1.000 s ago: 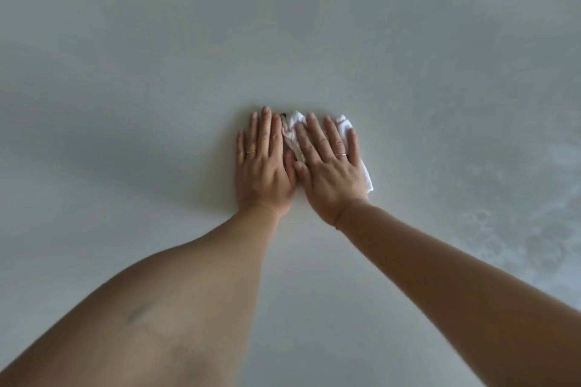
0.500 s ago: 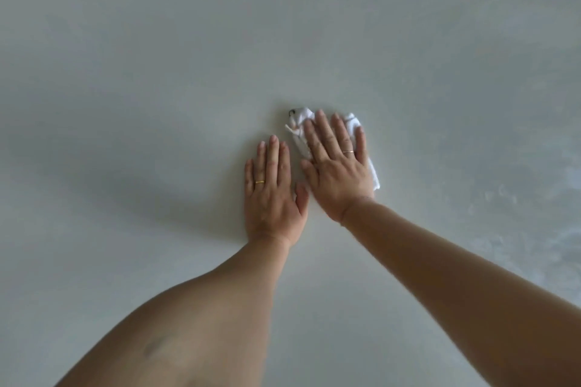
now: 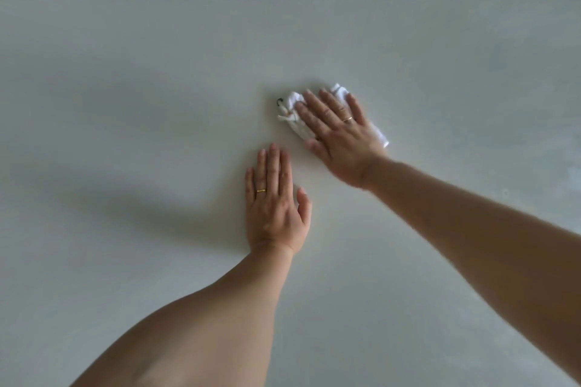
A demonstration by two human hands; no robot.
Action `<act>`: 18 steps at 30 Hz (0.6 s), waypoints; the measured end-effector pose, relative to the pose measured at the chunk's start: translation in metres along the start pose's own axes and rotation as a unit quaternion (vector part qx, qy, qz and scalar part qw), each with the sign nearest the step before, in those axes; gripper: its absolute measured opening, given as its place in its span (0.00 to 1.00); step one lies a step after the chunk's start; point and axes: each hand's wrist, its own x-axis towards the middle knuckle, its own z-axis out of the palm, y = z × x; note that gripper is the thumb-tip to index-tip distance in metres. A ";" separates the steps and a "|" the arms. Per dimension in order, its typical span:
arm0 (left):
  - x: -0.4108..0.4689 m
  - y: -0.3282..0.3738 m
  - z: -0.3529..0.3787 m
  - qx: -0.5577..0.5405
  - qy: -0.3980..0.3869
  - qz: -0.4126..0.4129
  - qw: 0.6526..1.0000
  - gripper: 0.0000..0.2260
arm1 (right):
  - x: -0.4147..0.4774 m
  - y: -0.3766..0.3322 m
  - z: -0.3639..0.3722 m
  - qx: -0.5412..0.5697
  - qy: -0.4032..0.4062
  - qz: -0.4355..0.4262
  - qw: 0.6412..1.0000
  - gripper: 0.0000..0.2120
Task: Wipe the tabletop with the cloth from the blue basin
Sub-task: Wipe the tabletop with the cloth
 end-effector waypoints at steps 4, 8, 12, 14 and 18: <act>0.001 -0.001 0.001 0.000 0.006 0.003 1.000 0.29 | 0.012 0.078 -0.008 0.035 0.057 0.189 0.980 0.26; 0.000 -0.001 0.000 -0.002 0.006 0.001 1.000 0.29 | 0.037 0.040 -0.010 0.087 0.082 0.379 0.918 0.27; 0.000 0.001 -0.002 0.006 0.003 -0.006 1.000 0.29 | 0.036 -0.037 0.003 0.060 0.035 0.120 0.990 0.28; 0.001 0.001 -0.002 0.004 0.006 -0.006 1.000 0.28 | 0.035 -0.019 0.001 0.030 0.010 0.005 0.999 0.27; 0.001 0.000 -0.002 0.001 0.010 0.000 1.000 0.28 | 0.039 0.069 -0.011 0.023 0.048 0.080 0.995 0.25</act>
